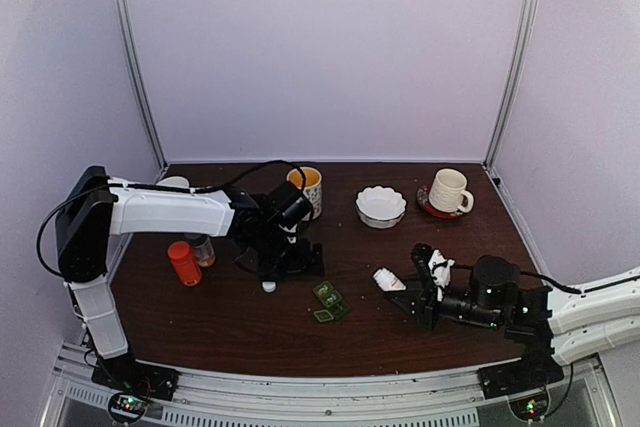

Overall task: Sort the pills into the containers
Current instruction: Hold the pill container at the center of the board.

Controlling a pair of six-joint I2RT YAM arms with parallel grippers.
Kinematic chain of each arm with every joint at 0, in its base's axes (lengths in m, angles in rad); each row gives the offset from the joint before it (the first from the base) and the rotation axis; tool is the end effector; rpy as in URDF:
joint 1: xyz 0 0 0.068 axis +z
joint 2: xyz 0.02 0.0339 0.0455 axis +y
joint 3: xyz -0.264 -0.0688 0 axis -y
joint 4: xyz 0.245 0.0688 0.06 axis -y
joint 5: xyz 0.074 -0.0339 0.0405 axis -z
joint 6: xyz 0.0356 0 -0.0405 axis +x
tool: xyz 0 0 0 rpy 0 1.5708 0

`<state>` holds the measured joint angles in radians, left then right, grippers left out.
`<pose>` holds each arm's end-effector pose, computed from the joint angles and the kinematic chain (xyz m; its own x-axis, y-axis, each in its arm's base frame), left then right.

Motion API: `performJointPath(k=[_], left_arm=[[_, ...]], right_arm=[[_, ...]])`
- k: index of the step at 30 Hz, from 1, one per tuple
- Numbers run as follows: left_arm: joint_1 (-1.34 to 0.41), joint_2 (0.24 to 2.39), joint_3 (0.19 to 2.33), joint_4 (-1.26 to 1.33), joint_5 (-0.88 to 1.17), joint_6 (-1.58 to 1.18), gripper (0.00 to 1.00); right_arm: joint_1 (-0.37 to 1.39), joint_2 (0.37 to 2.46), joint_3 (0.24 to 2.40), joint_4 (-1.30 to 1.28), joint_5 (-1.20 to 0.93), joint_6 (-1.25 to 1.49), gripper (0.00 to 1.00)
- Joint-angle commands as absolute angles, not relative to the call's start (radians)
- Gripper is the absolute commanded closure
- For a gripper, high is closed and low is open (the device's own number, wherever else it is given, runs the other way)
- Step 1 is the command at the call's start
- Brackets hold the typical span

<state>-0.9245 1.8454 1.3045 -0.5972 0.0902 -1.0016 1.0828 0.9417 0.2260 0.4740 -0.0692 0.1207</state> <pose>0.2253 -0.3040 0.1935 -0.9835 -0.0892 -0.1571 -0.0198 0.9175 -0.3973 0.0894 0.1736 0.1853 -0.2213 -0.1607 -0.9619 -0.8925 0.4309 0.1333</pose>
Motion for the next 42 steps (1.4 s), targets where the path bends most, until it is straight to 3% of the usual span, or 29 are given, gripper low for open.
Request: performJointPath(k=[1,13,24,28,32,35,42], left_arm=[[-0.951,1.88,1.315,-0.543,0.16,-1.043,0.04],[-1.007,2.001,1.402,-0.565,0.209,-1.291,0.12],[-1.007,2.106,1.535,-0.649,0.208,-1.355,0.2],[-1.005,2.118,1.53,-0.644,0.202,-1.385,0.32],[-1.005,2.126,1.539,-0.646,0.195,-1.396,0.33],[-1.002,2.133,1.542,-0.659,0.181,-1.407,0.43],[-0.997,2.157,1.553,-0.663,0.185,-1.414,0.51]], right_arm=[[1.099,1.018,0.256,0.582,-0.11,0.156,0.86],[1.123,1.129,0.259,0.673,-0.125,0.157,0.87],[1.128,1.133,0.243,0.681,-0.126,0.158,0.87],[1.133,1.144,0.236,0.689,-0.135,0.168,0.87],[1.14,1.149,0.233,0.69,-0.133,0.169,0.87],[1.144,1.153,0.234,0.683,-0.134,0.169,0.87],[1.159,1.187,0.244,0.688,-0.138,0.177,0.87]])
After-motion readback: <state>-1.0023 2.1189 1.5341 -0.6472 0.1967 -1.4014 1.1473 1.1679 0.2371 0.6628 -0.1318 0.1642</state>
